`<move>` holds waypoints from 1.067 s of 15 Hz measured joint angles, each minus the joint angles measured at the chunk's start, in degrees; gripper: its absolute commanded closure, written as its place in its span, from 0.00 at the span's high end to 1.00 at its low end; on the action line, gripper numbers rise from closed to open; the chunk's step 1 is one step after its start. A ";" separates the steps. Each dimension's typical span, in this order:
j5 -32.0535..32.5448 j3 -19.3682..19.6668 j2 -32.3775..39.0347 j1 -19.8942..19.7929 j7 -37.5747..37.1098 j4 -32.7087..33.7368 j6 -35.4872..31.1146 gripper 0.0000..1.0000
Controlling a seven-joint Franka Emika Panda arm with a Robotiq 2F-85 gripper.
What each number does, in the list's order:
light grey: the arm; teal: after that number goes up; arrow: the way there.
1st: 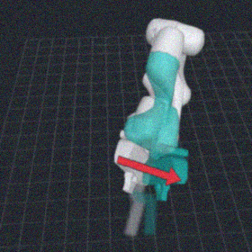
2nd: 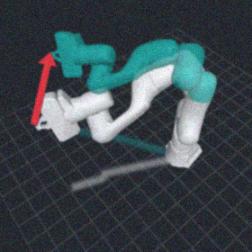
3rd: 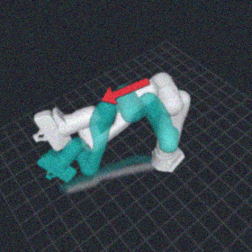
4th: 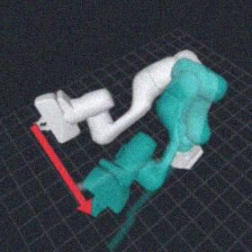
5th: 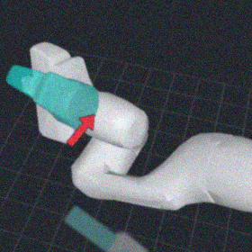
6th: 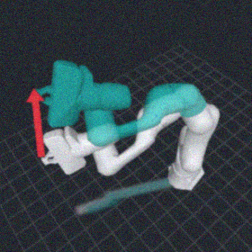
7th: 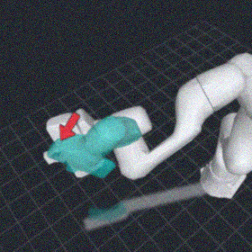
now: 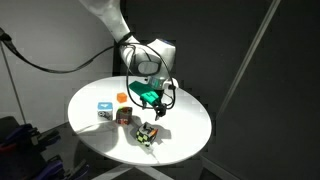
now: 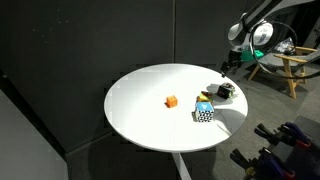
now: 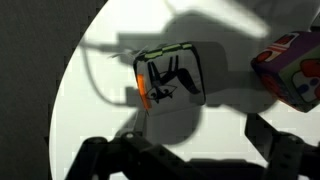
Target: Rotate the A cube on the table
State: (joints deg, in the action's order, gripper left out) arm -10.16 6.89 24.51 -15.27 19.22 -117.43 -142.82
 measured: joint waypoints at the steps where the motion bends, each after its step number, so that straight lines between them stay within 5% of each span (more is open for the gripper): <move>1: 0.00 0.00 0.67 -0.10 0.00 0.17 -0.35 1.00; 16: 3.94 0.15 7.16 -1.37 0.33 2.52 -2.54 1.00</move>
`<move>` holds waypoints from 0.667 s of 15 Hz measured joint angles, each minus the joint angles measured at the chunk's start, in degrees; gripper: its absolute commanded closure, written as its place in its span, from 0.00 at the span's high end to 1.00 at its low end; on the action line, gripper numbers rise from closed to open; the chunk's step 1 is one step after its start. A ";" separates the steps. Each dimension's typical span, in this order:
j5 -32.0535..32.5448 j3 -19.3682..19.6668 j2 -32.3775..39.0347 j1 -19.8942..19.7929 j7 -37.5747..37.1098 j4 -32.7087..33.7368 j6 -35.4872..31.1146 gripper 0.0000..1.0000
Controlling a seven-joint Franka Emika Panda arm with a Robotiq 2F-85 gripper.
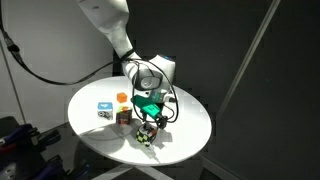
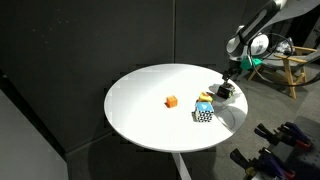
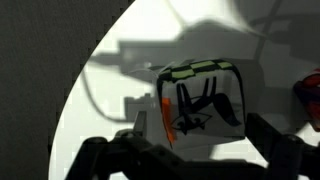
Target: Rotate the A cube on the table
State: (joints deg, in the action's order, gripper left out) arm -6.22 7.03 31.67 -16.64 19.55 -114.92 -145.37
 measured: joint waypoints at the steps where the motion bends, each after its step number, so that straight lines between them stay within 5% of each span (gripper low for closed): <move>1: 0.48 0.00 0.12 -0.08 0.26 0.00 -0.02 1.00; 10: 4.27 -0.54 1.40 -0.18 2.27 -0.06 -2.56 1.00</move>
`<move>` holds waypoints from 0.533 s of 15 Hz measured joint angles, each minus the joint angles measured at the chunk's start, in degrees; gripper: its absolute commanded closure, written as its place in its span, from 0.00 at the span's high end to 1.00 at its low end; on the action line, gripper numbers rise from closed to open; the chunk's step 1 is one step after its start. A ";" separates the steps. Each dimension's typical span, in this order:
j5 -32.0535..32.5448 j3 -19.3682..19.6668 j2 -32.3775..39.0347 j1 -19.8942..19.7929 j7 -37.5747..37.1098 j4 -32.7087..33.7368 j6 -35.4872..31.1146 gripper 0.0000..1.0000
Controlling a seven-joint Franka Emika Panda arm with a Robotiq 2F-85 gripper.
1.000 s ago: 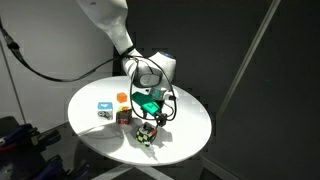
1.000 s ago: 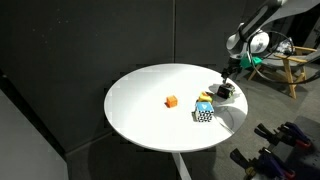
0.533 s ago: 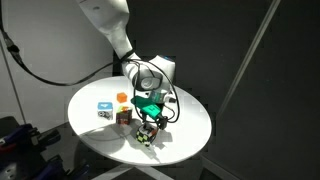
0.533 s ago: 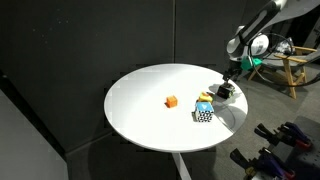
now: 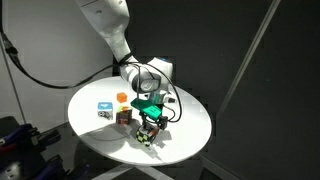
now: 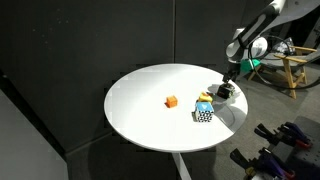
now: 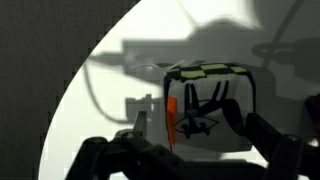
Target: Rotate the A cube on the table
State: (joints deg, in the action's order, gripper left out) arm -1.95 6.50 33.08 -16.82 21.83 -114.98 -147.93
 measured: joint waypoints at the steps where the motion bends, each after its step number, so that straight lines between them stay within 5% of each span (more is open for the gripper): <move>1: 0.28 -0.14 0.16 0.00 0.00 -0.03 -0.31 1.00; 8: 0.40 -0.91 0.47 0.08 0.00 -0.33 -1.06 1.00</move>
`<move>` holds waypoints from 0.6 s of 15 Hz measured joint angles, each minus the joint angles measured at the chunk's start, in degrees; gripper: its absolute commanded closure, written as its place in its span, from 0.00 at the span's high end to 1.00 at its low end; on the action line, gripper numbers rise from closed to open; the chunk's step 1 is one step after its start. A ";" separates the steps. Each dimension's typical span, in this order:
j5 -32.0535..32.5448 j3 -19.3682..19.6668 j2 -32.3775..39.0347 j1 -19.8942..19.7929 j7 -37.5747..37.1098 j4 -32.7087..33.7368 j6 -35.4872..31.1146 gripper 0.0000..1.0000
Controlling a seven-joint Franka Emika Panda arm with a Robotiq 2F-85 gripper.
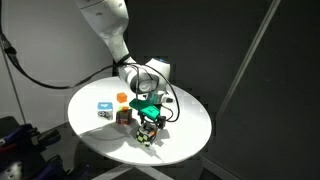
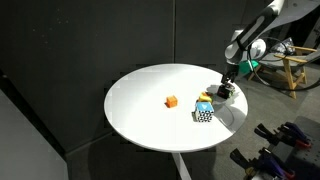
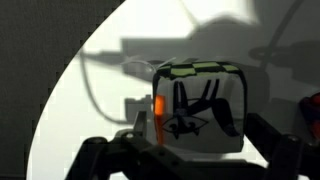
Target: Rotate the A cube on the table
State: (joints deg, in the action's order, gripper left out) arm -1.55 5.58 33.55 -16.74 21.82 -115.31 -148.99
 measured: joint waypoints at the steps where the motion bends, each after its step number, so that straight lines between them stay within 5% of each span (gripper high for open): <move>1: 0.00 0.02 0.13 0.00 -0.01 0.01 0.00 1.00; 4: 0.00 0.20 0.65 -0.02 -0.06 0.26 0.00 1.00; 5: 0.00 0.27 0.79 -0.02 -0.07 0.37 0.00 0.75; 9: 0.43 0.42 1.02 -0.02 -0.07 0.68 0.00 0.50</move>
State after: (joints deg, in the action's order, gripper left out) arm -1.12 6.00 34.57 -16.76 21.75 -114.63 -149.00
